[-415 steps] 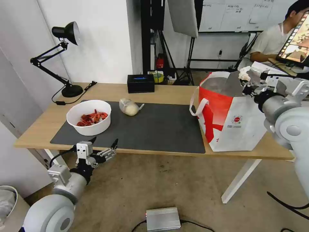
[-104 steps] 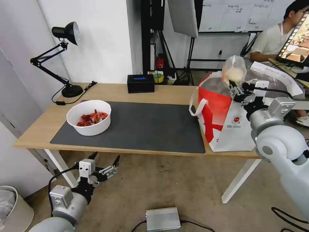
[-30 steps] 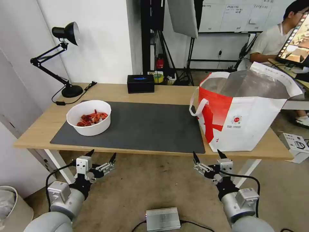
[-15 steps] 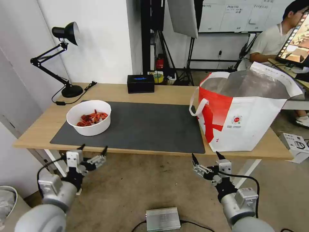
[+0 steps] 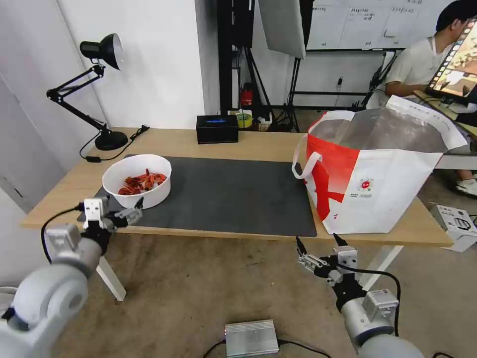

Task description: Pick up the trash from the table and place it into the takeout bag.

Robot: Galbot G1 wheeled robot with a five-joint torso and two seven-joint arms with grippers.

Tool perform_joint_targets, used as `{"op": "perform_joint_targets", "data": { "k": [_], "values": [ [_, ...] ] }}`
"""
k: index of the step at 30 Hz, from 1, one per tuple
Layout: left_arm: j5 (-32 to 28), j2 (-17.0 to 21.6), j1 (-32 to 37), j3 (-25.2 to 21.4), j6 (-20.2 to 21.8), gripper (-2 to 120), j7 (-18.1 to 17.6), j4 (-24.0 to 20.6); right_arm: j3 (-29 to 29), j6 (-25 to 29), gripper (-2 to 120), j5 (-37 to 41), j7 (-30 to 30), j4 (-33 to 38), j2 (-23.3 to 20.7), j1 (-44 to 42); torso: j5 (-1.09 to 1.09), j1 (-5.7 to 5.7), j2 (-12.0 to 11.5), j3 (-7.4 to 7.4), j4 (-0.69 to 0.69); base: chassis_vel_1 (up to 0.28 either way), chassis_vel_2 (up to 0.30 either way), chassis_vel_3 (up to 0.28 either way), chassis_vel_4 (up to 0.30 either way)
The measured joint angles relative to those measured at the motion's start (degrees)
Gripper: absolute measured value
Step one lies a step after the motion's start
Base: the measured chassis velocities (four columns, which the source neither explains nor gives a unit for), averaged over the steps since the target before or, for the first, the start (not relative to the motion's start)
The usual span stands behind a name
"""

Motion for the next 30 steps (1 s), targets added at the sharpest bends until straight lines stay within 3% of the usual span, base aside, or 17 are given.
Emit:
{"op": "perform_joint_targets", "data": {
  "k": [3,5,11,16,17,19,22,30],
  "values": [
    [-2.1,1.4,-1.5,0.4,0.2,100,-1.2,1.9,0.0,0.0,100,0.0,0.0,0.0,0.0,0.0,0.00,0.00,0.0,0.00,0.02,0.000,0.000,0.000,0.000],
    [-7.4,3.5,-5.9,1.8,0.9,100,-2.8,5.0,0.0,0.0,100,0.0,0.0,0.0,0.0,0.0,0.00,0.00,0.0,0.00,0.02,0.000,0.000,0.000,0.000],
    [-14.1,5.8,-14.8,6.1,3.3,100,-5.3,9.9,0.0,0.0,100,0.0,0.0,0.0,0.0,0.0,0.01,0.00,0.0,0.00,0.01,0.000,0.000,0.000,0.000],
    [-19.8,8.0,-24.7,12.6,9.7,100,-7.6,16.3,0.0,0.0,100,0.0,0.0,0.0,0.0,0.0,0.00,0.00,0.0,0.01,0.00,0.000,0.000,0.000,0.000],
    [-19.8,8.0,-24.7,12.6,9.7,100,-7.6,16.3,0.0,0.0,100,0.0,0.0,0.0,0.0,0.0,0.00,0.00,0.0,0.01,0.00,0.000,0.000,0.000,0.000],
    [-21.8,9.3,-29.1,14.8,15.6,100,-7.6,19.6,0.0,0.0,100,0.0,0.0,0.0,0.0,0.0,0.01,0.00,0.0,0.00,0.00,0.000,0.000,0.000,0.000],
    [-22.4,10.0,-32.1,16.7,18.3,100,-7.7,21.9,0.0,0.0,100,0.0,0.0,0.0,0.0,0.0,0.00,0.00,0.0,0.00,0.02,0.000,0.000,0.000,0.000],
    [-22.6,10.2,-37.0,20.9,21.6,100,-10.6,25.1,0.0,0.1,100,0.0,-0.1,0.0,0.0,0.0,0.01,0.00,0.0,0.00,0.01,0.000,0.000,0.000,0.000]
  ]
}}
